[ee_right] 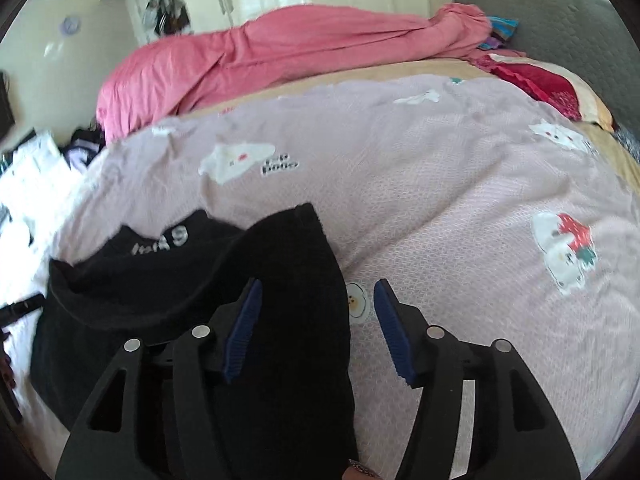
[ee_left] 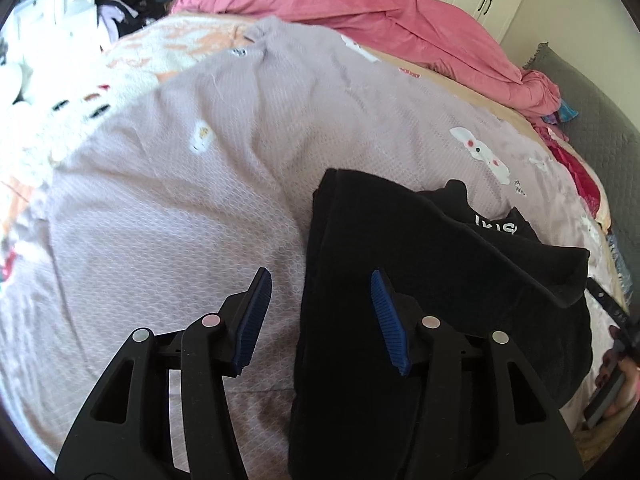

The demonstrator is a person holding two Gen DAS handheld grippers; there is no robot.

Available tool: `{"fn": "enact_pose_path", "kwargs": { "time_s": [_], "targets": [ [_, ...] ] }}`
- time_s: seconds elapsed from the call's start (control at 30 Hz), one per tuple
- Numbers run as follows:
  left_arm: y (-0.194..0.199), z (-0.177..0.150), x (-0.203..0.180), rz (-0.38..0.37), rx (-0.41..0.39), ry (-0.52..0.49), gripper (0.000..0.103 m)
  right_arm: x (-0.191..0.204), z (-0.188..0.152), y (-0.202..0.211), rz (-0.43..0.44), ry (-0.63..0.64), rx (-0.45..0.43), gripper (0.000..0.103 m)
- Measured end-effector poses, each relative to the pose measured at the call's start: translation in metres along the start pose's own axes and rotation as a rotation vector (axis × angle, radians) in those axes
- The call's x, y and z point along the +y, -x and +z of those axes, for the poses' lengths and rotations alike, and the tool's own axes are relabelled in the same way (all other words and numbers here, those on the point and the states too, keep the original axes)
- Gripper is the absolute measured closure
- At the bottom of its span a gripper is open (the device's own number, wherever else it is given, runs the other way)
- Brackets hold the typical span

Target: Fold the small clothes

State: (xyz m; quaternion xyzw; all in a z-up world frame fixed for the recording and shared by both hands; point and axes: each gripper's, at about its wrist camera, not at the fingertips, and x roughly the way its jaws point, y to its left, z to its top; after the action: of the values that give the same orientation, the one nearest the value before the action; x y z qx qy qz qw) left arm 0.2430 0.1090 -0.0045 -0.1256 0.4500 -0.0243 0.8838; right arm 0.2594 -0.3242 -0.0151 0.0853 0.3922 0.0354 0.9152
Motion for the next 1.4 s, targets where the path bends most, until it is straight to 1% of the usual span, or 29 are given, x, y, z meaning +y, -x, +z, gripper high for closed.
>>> {"fn": "enact_pose_path", "kwargs": {
  "time_s": [0.07, 0.13, 0.17, 0.2, 0.23, 0.27, 0.3, 0.33, 0.43, 0.47, 0.53, 0.6, 0.7, 0.77, 0.83, 0.87, 0.9, 0.93, 1.0, 1.03, 1.1, 1.17, 1.23, 1.27, 1.33, 1.4],
  "targets": [
    [-0.006, 0.003, 0.0, -0.025, 0.01, 0.008, 0.059, 0.004, 0.002, -0.012, -0.013, 0.022, 0.026, 0.046],
    [-0.01, 0.004, -0.001, -0.038, 0.014, 0.011, 0.06, 0.003, 0.006, -0.025, 0.002, 0.022, 0.055, 0.046],
    [-0.012, 0.006, -0.002, -0.053, 0.016, 0.011, 0.064, 0.001, 0.008, -0.032, 0.016, 0.01, 0.076, 0.047],
    [-0.013, 0.007, -0.002, -0.06, 0.017, 0.011, 0.069, 0.001, 0.009, -0.035, 0.033, 0.002, 0.085, 0.062],
    [-0.014, 0.006, -0.003, -0.064, 0.021, 0.01, 0.082, 0.0, 0.01, -0.038, 0.054, -0.009, 0.095, 0.071],
    [-0.014, 0.006, -0.005, -0.062, 0.02, 0.001, 0.094, 0.001, 0.01, -0.037, 0.079, -0.022, 0.099, 0.085],
    [-0.013, 0.006, -0.007, -0.064, 0.015, -0.007, 0.098, 0.001, 0.011, -0.035, 0.087, -0.027, 0.089, 0.091],
    [-0.01, 0.006, -0.006, -0.068, 0.008, -0.01, 0.099, 0.0, 0.011, -0.031, 0.092, -0.029, 0.075, 0.093],
    [0.004, 0.009, -0.006, -0.09, -0.033, -0.01, 0.1, -0.007, 0.014, -0.017, 0.129, -0.081, 0.031, 0.095],
    [0.011, 0.012, -0.007, -0.101, -0.056, -0.012, 0.1, -0.012, 0.015, -0.012, 0.142, -0.11, 0.008, 0.095],
    [0.022, 0.019, -0.01, -0.113, -0.099, -0.024, 0.1, -0.02, 0.018, -0.007, 0.143, -0.142, -0.025, 0.095],
    [0.025, 0.023, -0.011, -0.11, -0.123, -0.031, 0.1, -0.026, 0.019, -0.006, 0.148, -0.166, -0.046, 0.095],
    [0.015, 0.027, -0.009, -0.084, -0.116, -0.023, 0.1, -0.027, 0.017, -0.016, 0.12, -0.16, -0.023, 0.095],
    [0.001, 0.024, -0.008, -0.047, -0.087, -0.029, 0.1, -0.025, 0.013, -0.022, 0.108, -0.148, -0.003, 0.095],
    [-0.009, 0.02, -0.007, -0.022, -0.062, -0.032, 0.1, -0.022, 0.008, -0.027, 0.072, -0.13, 0.017, 0.093],
    [-0.014, 0.016, -0.004, -0.015, -0.052, -0.026, 0.098, -0.022, 0.006, -0.029, 0.06, -0.127, 0.024, 0.088],
    [-0.016, 0.012, -0.001, -0.015, -0.046, -0.02, 0.097, -0.022, 0.003, -0.031, 0.048, -0.128, 0.036, 0.086],
    [-0.019, 0.009, 0.001, -0.014, -0.04, -0.017, 0.093, -0.024, 0.001, -0.032, 0.044, -0.136, 0.047, 0.085],
    [-0.021, 0.004, 0.007, -0.013, -0.027, -0.006, 0.086, -0.028, -0.005, -0.031, 0.048, -0.154, 0.056, 0.079],
    [-0.019, 0.001, 0.011, -0.021, -0.022, 0.011, 0.085, -0.03, -0.008, -0.029, 0.049, -0.162, 0.056, 0.076],
    [-0.012, -0.001, 0.016, -0.04, -0.027, 0.04, 0.083, -0.034, -0.015, -0.023, 0.055, -0.187, 0.06, 0.065],
    [0.0, -0.004, 0.017, -0.055, -0.04, 0.048, 0.083, -0.039, -0.021, -0.015, 0.077, -0.219, 0.06, 0.063],
    [0.014, -0.008, 0.019, -0.08, -0.057, 0.051, 0.078, -0.043, -0.029, -0.004, 0.107, -0.246, 0.06, 0.06],
    [0.017, -0.01, 0.019, -0.092, -0.058, 0.057, 0.071, -0.043, -0.034, 0.002, 0.125, -0.249, 0.06, 0.057],
    [0.025, -0.017, 0.02, -0.128, -0.059, 0.076, 0.064, -0.041, -0.04, 0.011, 0.142, -0.239, 0.061, 0.053],
    [0.031, -0.028, 0.022, -0.16, -0.053, 0.1, 0.061, -0.038, -0.05, 0.021, 0.151, -0.212, 0.068, 0.049]
  ]
}}
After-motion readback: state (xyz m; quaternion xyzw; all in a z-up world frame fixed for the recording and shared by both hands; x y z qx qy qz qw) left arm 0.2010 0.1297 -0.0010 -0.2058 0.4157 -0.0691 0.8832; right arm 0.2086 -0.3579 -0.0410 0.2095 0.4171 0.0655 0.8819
